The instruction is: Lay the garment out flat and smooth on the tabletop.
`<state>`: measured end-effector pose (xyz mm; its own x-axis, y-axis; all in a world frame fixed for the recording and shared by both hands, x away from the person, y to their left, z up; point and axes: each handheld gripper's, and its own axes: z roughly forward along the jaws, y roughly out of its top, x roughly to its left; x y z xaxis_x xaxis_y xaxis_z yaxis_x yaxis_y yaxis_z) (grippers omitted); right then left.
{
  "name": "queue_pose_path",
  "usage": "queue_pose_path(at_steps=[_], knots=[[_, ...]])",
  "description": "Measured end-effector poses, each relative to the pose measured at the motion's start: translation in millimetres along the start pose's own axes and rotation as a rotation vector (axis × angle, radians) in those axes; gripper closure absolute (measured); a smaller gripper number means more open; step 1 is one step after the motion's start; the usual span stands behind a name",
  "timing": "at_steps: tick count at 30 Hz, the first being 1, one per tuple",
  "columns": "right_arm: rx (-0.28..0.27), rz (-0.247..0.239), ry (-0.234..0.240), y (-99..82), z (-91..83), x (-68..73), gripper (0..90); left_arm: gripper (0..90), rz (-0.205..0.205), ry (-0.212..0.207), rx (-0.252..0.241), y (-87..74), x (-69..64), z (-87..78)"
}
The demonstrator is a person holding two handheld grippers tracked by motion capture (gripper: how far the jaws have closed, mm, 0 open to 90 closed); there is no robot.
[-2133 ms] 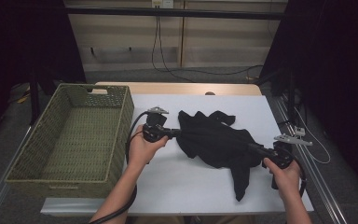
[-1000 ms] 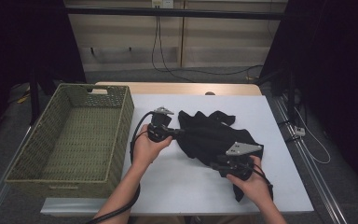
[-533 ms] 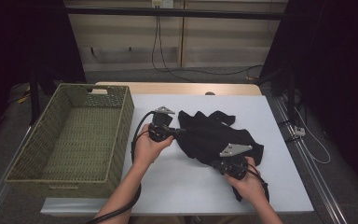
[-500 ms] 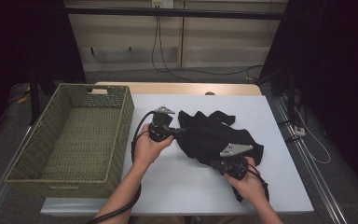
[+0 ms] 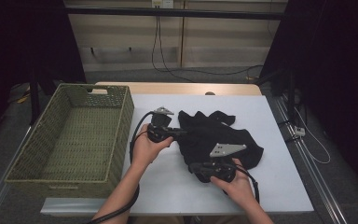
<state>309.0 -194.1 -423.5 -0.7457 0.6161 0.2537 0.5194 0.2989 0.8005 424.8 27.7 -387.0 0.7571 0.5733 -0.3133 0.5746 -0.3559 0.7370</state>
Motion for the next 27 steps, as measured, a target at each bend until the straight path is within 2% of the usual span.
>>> queue_pose_path(at_steps=[2,4,6,8,11,15,18,21,25,27], knots=[[-0.034,0.023,-0.032,1.0,-8.6,-10.0,88.2,56.9,0.007,0.012,0.000,-1.2,0.1,0.0],[-0.061,0.040,-0.085,1.4,-20.3,-21.9,88.2,52.4,0.015,0.006,0.013,-2.4,-0.6,-0.3],[-0.096,0.089,-0.114,-1.1,-31.9,-35.9,88.2,41.5,0.032,0.024,0.019,-3.6,-3.2,0.2],[-0.118,0.131,-0.159,-6.5,-41.7,-49.7,88.2,39.3,0.045,0.012,0.028,-4.0,-5.6,-0.7],[-0.162,0.212,-0.198,-17.5,-52.6,-69.2,88.2,32.7,0.048,0.012,0.030,-5.5,-11.0,0.6],[-0.190,0.292,-0.260,-29.2,-64.0,-87.8,88.2,30.8,0.064,-0.003,0.053,-9.0,-16.1,5.7],[-0.170,0.303,-0.311,-34.0,-67.6,-93.0,88.1,30.8,0.078,-0.020,0.072,-11.2,-20.3,11.4],[-0.175,0.322,-0.323,-36.3,-68.5,-94.6,87.8,30.5,0.096,-0.033,0.089,-12.7,-25.6,18.6],[-0.131,0.286,-0.340,-36.6,-62.5,-90.2,85.2,30.8,0.117,-0.054,0.108,-15.9,-32.1,32.2],[-0.121,0.276,-0.332,-37.4,-59.5,-88.3,85.0,32.4,0.129,-0.055,0.125,-17.9,-35.8,40.1]])
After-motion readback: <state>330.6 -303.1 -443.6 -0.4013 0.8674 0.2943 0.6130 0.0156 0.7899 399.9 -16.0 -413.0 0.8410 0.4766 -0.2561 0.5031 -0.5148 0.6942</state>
